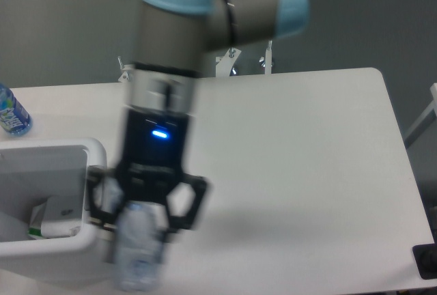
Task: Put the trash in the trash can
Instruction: 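Carry the bottle over the white bin and lower it in, then open the gripper to release the bottle and raise away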
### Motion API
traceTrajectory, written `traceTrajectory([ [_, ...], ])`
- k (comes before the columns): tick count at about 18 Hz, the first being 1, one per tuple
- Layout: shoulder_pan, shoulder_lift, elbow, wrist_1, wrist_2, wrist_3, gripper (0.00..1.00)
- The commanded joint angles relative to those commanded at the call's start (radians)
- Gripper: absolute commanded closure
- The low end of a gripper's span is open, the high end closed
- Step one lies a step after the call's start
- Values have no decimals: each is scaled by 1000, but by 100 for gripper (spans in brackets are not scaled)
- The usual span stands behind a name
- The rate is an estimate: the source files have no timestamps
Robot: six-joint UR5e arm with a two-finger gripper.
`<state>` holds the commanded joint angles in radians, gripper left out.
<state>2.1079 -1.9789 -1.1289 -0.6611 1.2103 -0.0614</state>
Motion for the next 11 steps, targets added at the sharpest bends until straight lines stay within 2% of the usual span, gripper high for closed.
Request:
traceTrajectory([
  [2,-34,5,-21,0,2,2,40],
  [3,-54,5,-32,0,2,2,36],
  [4,-63,5,-40,0,3,3,25],
  [5,-66,5,-54,0,2,5,9],
  [6,-68,6,-63,2,2,14,0],
  [11,-66,17,-74,0,3,37,0],
])
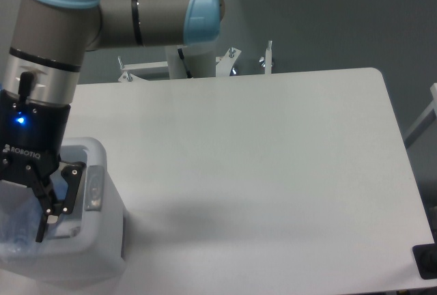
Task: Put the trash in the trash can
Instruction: 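Open the gripper to release the bottle and raise away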
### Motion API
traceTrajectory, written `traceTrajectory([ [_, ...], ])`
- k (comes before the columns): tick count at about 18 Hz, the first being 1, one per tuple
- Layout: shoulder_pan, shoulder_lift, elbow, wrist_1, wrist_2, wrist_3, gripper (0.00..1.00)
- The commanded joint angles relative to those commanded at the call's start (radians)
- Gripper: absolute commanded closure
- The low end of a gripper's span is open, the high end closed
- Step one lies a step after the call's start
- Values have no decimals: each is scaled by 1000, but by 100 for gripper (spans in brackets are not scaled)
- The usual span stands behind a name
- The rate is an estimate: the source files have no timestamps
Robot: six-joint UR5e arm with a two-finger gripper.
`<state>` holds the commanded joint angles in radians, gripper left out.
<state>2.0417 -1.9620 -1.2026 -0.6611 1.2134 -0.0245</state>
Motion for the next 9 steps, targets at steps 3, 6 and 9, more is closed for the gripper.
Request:
traceTrajectory([
  [3,64,21,-3,-5,50,8,0],
  [6,127,40,-32,-15,142,57,0],
  [9,190,84,-87,-52,247,211,0],
])
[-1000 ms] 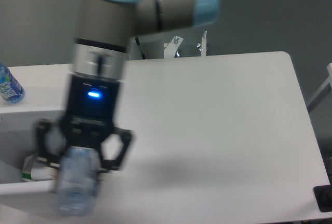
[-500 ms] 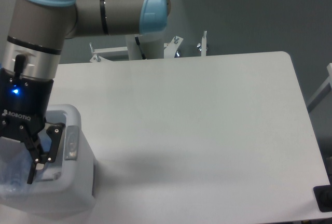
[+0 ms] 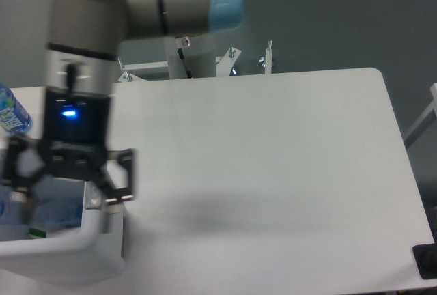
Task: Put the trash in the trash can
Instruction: 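Open the gripper to release the bottle and raise away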
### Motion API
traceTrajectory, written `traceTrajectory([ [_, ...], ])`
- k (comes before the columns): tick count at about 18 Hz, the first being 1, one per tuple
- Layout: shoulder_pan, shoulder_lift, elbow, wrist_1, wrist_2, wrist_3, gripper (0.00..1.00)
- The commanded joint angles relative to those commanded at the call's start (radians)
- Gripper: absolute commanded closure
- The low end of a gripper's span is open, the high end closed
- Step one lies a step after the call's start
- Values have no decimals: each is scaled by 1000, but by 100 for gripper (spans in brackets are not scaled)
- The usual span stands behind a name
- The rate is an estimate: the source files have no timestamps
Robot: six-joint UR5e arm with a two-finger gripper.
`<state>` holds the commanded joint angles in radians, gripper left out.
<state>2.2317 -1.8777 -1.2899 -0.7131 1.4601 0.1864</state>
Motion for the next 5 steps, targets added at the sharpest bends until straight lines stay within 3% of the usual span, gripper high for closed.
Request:
traceTrajectory([
  [5,69,63,-54,-158,98,273,0],
])
